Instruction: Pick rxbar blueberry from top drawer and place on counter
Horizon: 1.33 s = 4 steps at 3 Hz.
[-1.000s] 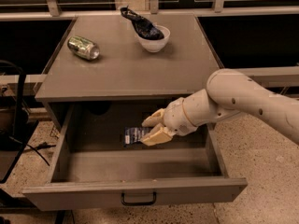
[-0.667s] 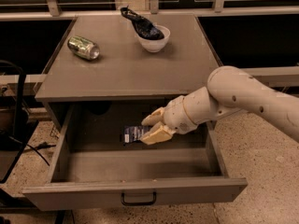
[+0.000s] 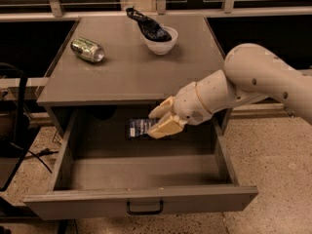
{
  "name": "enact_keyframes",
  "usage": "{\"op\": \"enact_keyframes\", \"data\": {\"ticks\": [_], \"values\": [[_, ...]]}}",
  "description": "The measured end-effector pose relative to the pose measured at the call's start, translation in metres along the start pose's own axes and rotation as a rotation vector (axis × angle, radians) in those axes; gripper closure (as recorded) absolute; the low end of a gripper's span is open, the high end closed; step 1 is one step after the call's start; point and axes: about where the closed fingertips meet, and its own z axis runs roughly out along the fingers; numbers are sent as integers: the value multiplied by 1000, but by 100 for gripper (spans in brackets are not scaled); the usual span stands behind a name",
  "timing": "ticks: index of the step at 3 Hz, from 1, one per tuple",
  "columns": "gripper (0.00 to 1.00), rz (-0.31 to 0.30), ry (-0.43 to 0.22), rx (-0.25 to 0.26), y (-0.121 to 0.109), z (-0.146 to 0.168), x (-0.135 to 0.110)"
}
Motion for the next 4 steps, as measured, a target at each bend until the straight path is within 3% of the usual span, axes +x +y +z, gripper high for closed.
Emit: {"op": "enact_keyframes", "data": {"ticks": [2,4], "values": [[100,-21,50,46,-24,-45,-39],[100,-50,36,90,-78,-52,-64]]}}
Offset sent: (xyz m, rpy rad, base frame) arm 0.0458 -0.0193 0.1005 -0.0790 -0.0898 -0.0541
